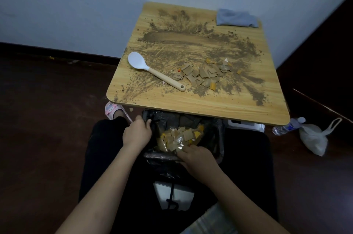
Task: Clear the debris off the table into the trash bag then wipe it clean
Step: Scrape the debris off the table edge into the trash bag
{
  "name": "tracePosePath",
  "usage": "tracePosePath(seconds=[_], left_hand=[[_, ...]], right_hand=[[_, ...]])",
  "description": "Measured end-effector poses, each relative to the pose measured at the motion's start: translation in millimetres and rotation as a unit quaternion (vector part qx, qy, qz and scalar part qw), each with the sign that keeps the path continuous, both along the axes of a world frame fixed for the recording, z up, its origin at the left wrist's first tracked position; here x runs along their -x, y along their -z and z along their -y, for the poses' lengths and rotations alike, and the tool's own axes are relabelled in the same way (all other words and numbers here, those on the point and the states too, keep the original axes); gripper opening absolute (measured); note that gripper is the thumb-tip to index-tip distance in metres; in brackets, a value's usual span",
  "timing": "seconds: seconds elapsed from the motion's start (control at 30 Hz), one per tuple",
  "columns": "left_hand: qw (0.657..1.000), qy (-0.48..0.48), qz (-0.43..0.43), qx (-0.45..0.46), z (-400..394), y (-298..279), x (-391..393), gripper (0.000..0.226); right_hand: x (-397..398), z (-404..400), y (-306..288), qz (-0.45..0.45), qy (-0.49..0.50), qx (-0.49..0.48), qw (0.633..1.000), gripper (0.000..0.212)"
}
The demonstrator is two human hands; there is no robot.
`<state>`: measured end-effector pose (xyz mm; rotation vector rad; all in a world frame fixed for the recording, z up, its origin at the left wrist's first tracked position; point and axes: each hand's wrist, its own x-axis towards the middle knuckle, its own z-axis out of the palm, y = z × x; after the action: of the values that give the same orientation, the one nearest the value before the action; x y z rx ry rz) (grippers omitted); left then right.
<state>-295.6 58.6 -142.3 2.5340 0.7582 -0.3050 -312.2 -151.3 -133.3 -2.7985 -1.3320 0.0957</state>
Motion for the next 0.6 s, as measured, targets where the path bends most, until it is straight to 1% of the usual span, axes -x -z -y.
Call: tracePosePath(seconds=[0.1,0.17,0.23,0.3,0.33,0.37,0.4,0.43,0.47,0.53,0.57,0.6], left_hand=[[1.000,-0.004,-0.012,0.010,-2.3,-2.6,-0.6,0.042],[1.000,-0.005,-0.010,0.017,-2.0,-6.6,0.0,0.042],[1.000,0.013,0.010,-0.016,3.8,-15.1,4.4,0.040],[0.992,0.053,0.044,-0.105,12.2,-21.4,13.1,0.050],[0.984,0.082,0.076,-0.139,17.3,-23.7,18.7,0.055],[0.973,0.117,0.129,-0.153,21.8,-24.9,23.5,0.055],[0.959,0.158,0.181,-0.149,25.8,-24.9,27.4,0.050],[0.946,0.205,0.213,-0.136,29.0,-24.4,30.1,0.043],[0.935,0.250,0.223,-0.120,31.5,-22.4,33.9,0.036],[0.926,0.316,0.192,-0.079,35.1,-20.7,38.7,0.031],[0.924,0.340,0.164,-0.063,35.9,-19.1,40.6,0.032],[0.922,0.359,0.135,-0.056,36.9,-16.2,43.3,0.034]], right_hand=[[-0.7,0.0,-1.0,-0.006,0.006,-0.004,1.000,0.027],[-1.4,0.7,-2.0,-0.014,0.017,-0.013,1.000,0.026],[-1.6,0.4,-3.6,-0.021,0.041,-0.009,0.999,0.022],[-2.9,0.3,-0.8,-0.044,0.047,-0.004,0.998,0.014],[-3.6,0.0,-0.7,-0.058,0.049,-0.002,0.997,0.012],[-4.5,-0.7,-1.5,-0.067,0.052,-0.002,0.996,0.012],[-5.6,-1.2,-2.8,-0.069,0.054,0.000,0.996,0.014],[-7.7,-1.1,-4.3,-0.069,0.053,0.002,0.996,0.015],[-8.8,-1.1,-5.8,-0.066,0.052,0.000,0.996,0.014],[-11.4,0.1,-7.0,-0.064,0.049,-0.016,0.997,0.013],[-12.7,0.4,-6.7,-0.068,0.052,-0.017,0.996,0.016],[-12.9,1.7,-4.2,-0.084,0.058,0.002,0.995,0.024]])
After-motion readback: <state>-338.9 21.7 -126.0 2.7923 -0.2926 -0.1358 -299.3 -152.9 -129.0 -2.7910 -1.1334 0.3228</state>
